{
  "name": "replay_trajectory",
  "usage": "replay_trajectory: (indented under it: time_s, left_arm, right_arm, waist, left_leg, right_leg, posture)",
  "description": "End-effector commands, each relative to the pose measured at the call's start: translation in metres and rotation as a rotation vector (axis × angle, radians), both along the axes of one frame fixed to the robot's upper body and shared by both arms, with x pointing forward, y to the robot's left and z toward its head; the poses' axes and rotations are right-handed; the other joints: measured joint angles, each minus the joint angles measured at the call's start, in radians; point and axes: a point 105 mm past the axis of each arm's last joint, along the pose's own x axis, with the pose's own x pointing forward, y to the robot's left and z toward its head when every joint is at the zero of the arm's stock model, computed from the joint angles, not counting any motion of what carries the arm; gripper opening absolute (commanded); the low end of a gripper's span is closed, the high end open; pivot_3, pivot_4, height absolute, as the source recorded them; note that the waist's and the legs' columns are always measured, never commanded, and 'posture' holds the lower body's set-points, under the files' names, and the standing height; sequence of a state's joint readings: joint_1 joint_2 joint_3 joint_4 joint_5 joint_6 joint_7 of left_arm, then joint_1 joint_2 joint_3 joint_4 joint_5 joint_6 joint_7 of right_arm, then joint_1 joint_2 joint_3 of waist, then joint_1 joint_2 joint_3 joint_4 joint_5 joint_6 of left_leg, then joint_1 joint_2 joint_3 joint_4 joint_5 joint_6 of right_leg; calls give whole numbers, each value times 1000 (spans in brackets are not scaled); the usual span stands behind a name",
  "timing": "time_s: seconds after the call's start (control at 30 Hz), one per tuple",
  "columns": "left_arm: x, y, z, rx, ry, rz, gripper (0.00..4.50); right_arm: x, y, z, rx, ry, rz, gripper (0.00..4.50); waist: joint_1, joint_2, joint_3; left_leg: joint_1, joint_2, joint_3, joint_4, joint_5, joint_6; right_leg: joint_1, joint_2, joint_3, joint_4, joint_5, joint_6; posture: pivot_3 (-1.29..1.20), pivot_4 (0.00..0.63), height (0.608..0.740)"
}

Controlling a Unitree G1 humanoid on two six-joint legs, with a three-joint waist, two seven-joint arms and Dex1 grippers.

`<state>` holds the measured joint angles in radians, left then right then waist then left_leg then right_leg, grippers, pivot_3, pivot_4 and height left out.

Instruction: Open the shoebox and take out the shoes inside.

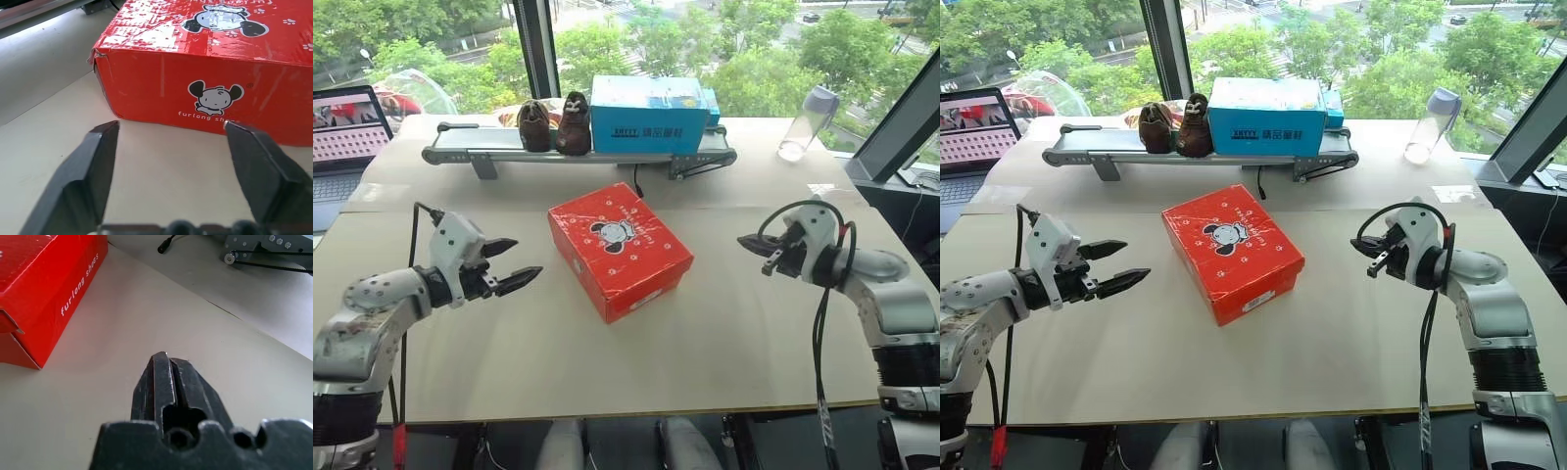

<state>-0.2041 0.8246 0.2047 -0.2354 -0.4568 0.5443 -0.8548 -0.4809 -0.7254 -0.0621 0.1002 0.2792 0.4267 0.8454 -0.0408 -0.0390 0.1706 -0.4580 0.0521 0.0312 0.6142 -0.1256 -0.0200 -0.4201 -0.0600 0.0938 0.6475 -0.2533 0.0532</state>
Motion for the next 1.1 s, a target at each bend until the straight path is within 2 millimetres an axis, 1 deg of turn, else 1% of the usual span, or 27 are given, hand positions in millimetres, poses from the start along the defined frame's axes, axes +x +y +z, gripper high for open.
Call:
replay_trajectory:
  time_s: [0.03,0.07,0.13,0.2,0.3,0.37,0.47,0.53,0.6,0.67,0.7,0.73,0.8,0.87,0.93,1.03,1.1]
  left_arm:
    - [18,5,-11,128,-58,109,1959]
    - [22,4,-15,144,-66,134,1596]
    - [29,-10,-24,136,-77,155,745]
    - [33,-26,-30,125,-81,160,81]
    - [38,-46,-40,128,-77,160,25]
    - [40,-63,-44,151,-85,122,25]
    - [41,-77,-43,146,-91,85,25]
    - [41,-79,-43,143,-91,75,25]
    - [38,-78,-45,158,-83,54,25]
    - [34,-77,-48,168,-67,27,25]
    - [32,-76,-49,170,-60,17,25]
    - [31,-75,-49,172,-54,8,25]
    - [27,-72,-50,180,-39,-7,25]
    - [22,-69,-50,176,-21,-26,25]
    - [11,-64,-51,197,-1,-82,25]
    - [0,-55,-51,216,42,-121,25]
    - [-6,-54,-48,203,72,-137,25]
  right_arm:
    - [18,5,6,-52,-79,-60,0]
    - [22,7,4,-63,-84,-75,0]
    - [33,14,-5,-84,-86,-93,0]
    - [42,23,-9,-55,-84,-104,0]
    - [56,35,-19,-63,-77,-96,0]
    - [63,45,-22,-52,-75,-74,0]
    - [62,68,-23,12,-49,19,0]
    - [54,83,-25,66,-5,111,0]
    - [38,99,-25,132,63,225,0]
    - [9,111,-38,74,173,375,0]
    - [-3,113,-44,36,209,422,0]
    - [-11,114,-45,22,226,442,0]
    - [-22,114,-39,40,252,448,0]
    - [-36,113,-35,21,277,469,0]
    - [-50,112,-30,2,289,476,0]
    - [-65,112,-27,-5,299,479,0]
    - [-73,111,-27,-15,311,475,0]
  waist:
    - [-2,0,0]
    - [-3,0,0]
    - [-2,0,0]
    - [-1,0,0]
    - [-1,0,0]
    - [0,0,0]
    - [0,0,0]
    - [1,0,0]
    - [0,0,0]
    - [0,0,0]
    - [1,0,0]
    - [2,0,0]
    - [3,0,0]
    - [1,0,0]
    - [-1,0,0]
    - [-1,0,0]
    - [-1,0,0]
  left_leg:
    - [0,0,0,0,0,0]
    - [1,0,0,0,0,0]
    - [1,0,0,1,0,0]
    - [1,0,0,1,0,0]
    - [-1,0,0,2,0,0]
    - [-1,-1,0,2,0,0]
    - [-1,-1,0,2,0,0]
    - [-1,-1,-1,2,0,1]
    - [-1,-1,-1,2,0,1]
    - [-1,-1,-1,2,0,1]
    - [-1,-1,-1,2,0,1]
    - [-1,-1,-1,2,0,1]
    - [-1,-1,-1,2,0,1]
    - [-1,-1,-1,2,0,1]
    - [-1,0,-1,2,0,0]
    - [-1,0,-1,2,0,0]
    - [-1,0,-1,2,0,0]
  right_leg:
    - [0,0,0,0,0,0]
    - [0,0,0,0,0,0]
    - [0,0,0,0,1,0]
    - [1,0,0,0,1,1]
    - [0,0,0,1,1,1]
    - [0,0,0,1,1,1]
    - [1,0,0,1,2,2]
    - [1,0,0,1,2,2]
    - [0,0,0,1,2,2]
    - [0,0,0,1,2,2]
    - [0,0,0,2,2,2]
    - [0,0,0,2,2,2]
    - [0,0,0,2,2,2]
    - [0,0,0,2,2,2]
    - [0,0,0,2,2,1]
    - [0,0,0,2,1,1]
    - [0,0,0,2,1,0]
  posture:
    - [0,150,740]
    - [0,150,740]
    - [0,150,740]
    - [0,150,740]
    - [0,150,740]
    - [0,150,740]
    - [0,150,740]
    - [0,150,740]
    - [0,150,740]
    - [0,150,740]
    - [0,150,740]
    - [0,150,740]
    - [0,150,740]
    - [0,150,740]
    - [0,150,740]
    - [0,150,740]
    - [0,150,740]
